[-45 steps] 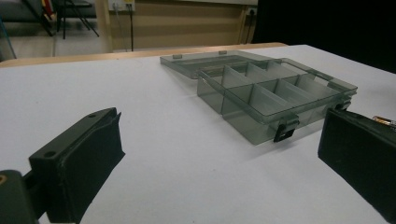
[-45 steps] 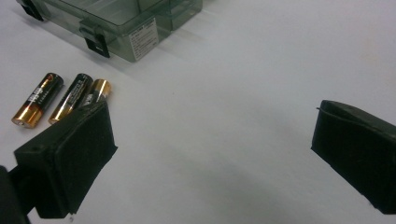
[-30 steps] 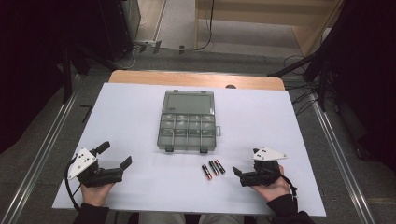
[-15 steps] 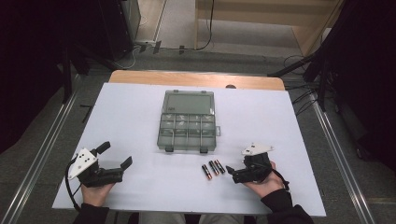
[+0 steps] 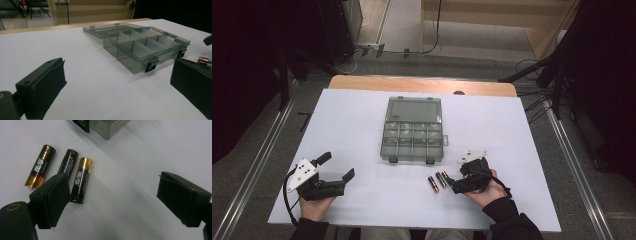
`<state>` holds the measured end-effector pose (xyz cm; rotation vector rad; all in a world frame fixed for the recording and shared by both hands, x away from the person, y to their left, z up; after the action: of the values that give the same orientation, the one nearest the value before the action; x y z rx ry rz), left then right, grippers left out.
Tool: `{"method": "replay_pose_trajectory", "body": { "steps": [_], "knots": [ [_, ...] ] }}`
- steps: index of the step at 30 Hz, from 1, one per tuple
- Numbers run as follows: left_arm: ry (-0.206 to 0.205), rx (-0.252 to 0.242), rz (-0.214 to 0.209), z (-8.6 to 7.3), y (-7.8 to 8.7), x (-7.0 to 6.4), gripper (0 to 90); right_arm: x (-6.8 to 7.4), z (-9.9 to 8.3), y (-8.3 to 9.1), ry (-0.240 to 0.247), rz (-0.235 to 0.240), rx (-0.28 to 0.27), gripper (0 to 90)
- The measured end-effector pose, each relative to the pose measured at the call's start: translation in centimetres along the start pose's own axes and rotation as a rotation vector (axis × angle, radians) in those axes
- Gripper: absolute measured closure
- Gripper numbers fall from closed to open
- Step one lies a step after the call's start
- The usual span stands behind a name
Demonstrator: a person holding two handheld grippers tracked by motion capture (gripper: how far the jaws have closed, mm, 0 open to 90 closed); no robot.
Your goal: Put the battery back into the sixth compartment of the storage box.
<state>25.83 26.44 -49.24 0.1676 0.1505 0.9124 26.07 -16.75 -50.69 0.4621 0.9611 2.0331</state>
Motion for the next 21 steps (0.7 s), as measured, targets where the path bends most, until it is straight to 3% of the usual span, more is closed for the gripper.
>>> {"method": "replay_pose_trajectory", "body": {
  "steps": [8, 13, 15, 21],
  "knots": [
    [-0.005, 0.004, -0.004, 0.0, 0.0, 0.0, 0.0, 0.5, 0.9, -0.4, 0.010, 0.011, 0.036, 16.7],
    [-0.004, 0.003, -0.002, 0.0, 0.0, -0.1, 0.0, 0.8, 1.4, -0.6, 0.012, 0.021, 0.081, 29.7],
    [-0.008, 0.005, -0.002, 0.0, -0.1, -0.1, 0.0, 1.0, 1.9, -0.7, 0.016, 0.030, 0.115, 40.8],
    [-0.010, 0.007, -0.003, 0.0, -0.1, -0.1, 0.0, 1.4, 2.6, -1.0, 0.010, 0.048, 0.190, 51.0]
  ]
}}
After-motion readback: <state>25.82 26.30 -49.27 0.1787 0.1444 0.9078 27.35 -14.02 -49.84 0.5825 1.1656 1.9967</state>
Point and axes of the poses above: each handheld gripper's, and its own axes: y roughly backward along the jaws, z roughly out of its top, x roughly to its left, the point moved 2 cm from there along -y, roughly forward along the jaws, and after that the axes turned 5 degrees about -x, right-handed, at the moved point
